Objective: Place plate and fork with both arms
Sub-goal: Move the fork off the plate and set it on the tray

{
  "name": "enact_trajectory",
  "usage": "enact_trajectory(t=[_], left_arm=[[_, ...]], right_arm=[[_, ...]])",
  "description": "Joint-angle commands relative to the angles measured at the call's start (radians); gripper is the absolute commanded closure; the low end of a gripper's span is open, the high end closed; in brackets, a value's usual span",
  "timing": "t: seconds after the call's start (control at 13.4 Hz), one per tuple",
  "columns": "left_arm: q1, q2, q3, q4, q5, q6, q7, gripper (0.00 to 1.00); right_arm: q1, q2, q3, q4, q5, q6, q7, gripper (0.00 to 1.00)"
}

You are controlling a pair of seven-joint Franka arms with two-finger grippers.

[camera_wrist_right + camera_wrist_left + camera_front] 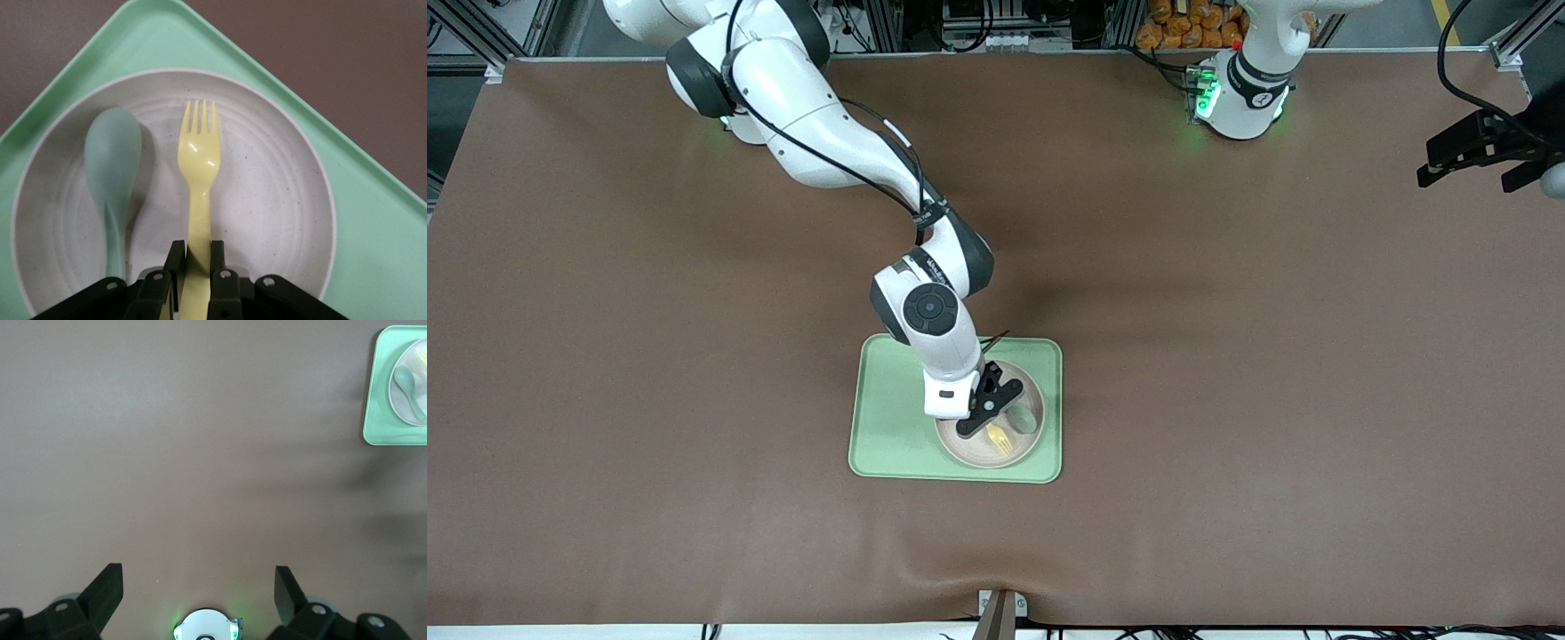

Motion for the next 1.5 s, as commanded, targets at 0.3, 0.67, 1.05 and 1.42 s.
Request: enact_trajectory(t=[0.3, 0.67, 1.05, 1.42], left_arm=[[-0.001, -0.001, 0.004, -0.005, -0.004, 0.009, -0.015, 0.0], [-0.001, -0.001, 0.004, -0.005, -0.004, 0.009, -0.015, 0.0], [-0.001, 0.0, 0.004, -0.005, -0.004, 0.009, -0.015, 0.0], [-0.003, 0.0, 0.004, -0.005, -0.004, 0.009, -0.015, 0.0]], right_arm=[[-0.033, -0.102, 0.0, -0.006, 0.0, -0.102, 0.099, 1.0], [-0.093, -0.131, -0.014, -0.04, 0.001, -0.194, 0.221, 1.0], [-0.138, -0.197, -0.017, -0.182, 0.003, -0.199, 0.285, 1.0], [-0.122, -0.194, -0.016, -0.251, 0.003, -0.156, 0.467, 1.0]])
